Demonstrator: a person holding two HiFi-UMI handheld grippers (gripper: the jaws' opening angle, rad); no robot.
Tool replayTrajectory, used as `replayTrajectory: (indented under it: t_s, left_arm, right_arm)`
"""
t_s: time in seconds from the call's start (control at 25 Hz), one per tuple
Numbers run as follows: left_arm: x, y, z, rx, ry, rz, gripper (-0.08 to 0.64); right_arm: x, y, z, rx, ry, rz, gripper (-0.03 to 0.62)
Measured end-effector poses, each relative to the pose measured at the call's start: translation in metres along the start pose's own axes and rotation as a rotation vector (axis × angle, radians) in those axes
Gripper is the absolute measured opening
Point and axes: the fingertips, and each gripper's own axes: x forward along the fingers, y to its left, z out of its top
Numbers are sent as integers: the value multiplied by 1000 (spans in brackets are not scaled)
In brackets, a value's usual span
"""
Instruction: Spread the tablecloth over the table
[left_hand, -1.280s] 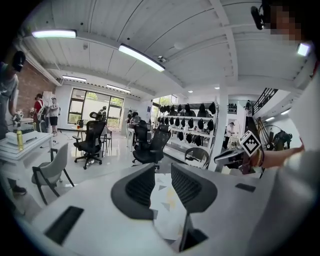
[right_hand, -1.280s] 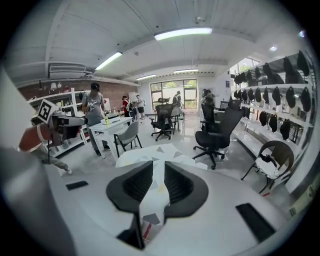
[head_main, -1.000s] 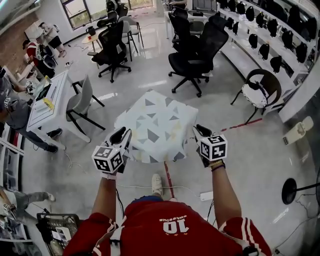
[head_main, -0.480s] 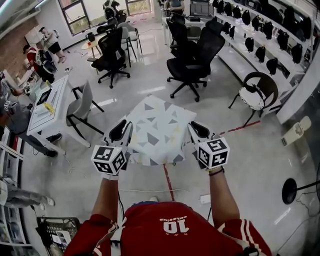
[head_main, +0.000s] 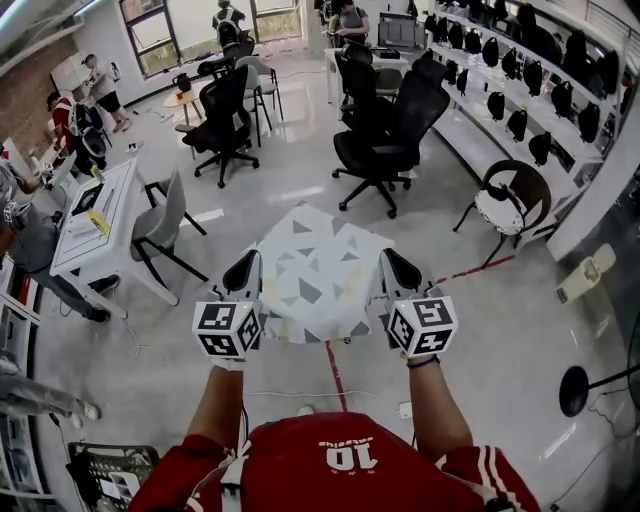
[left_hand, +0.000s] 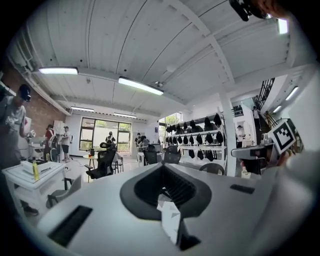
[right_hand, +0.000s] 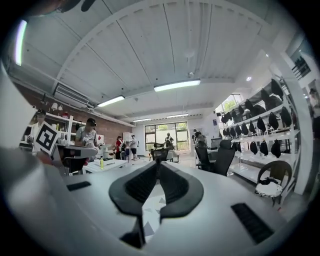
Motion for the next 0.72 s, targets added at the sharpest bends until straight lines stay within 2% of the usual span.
replayTrajectory:
  t_s: [0.24, 0.44, 0.72]
  left_arm:
    - [-6, 10, 4, 1, -26, 22, 8]
    - [-9, 15, 1, -20, -36, 3, 8]
    - [-15, 26, -7, -10, -25, 10, 8]
  right_arm:
    - [-3, 11, 9, -13, -54, -35, 15]
    - [-5, 16, 6, -30, -37, -53, 14]
    - [-12, 12, -6, 12, -19, -85, 14]
